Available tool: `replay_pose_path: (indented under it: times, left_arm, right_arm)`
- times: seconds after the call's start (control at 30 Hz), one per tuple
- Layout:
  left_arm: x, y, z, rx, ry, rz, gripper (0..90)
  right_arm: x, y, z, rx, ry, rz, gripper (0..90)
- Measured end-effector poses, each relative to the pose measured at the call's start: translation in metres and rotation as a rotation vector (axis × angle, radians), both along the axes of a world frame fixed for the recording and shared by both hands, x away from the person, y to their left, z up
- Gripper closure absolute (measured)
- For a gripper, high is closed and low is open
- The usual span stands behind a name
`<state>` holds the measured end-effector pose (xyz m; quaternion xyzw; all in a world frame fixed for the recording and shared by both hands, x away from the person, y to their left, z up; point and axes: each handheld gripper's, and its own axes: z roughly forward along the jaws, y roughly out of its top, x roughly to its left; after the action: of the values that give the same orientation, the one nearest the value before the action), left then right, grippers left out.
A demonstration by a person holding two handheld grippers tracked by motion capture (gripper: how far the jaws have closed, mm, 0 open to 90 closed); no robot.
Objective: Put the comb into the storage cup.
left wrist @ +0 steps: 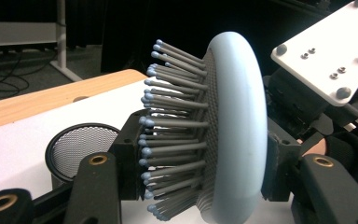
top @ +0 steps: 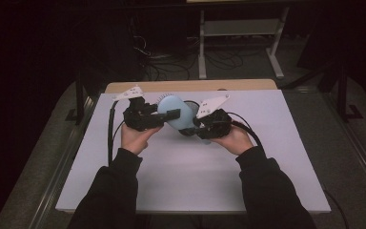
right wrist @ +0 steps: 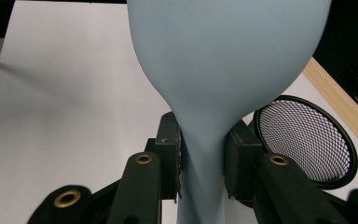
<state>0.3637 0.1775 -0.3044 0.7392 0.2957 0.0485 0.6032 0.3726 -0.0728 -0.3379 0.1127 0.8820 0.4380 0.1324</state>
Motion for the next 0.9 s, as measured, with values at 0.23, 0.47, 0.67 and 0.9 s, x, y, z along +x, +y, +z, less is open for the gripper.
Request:
replay_pose_path:
  times: [0.23,0.47,0.67,0.9]
  left_arm:
    - [0.0,-0.003,0.001,0.007,-0.009,-0.028,48.7]
    - [-0.006,-0.007,0.008,0.034,-0.07,-0.036,50.6]
    - [-0.011,-0.013,0.015,0.093,-0.111,-0.053,52.2]
    - [-0.011,-0.017,0.017,0.117,-0.119,-0.074,53.3]
  right_arm:
    - [0.001,-0.001,-0.002,0.011,0.016,-0.004,68.2]
    - [0.002,-0.004,0.0,0.051,0.052,-0.011,66.1]
    - [0.004,-0.006,0.001,0.075,0.094,-0.017,61.7]
    - [0.007,-0.008,-0.003,0.088,0.13,-0.027,53.0]
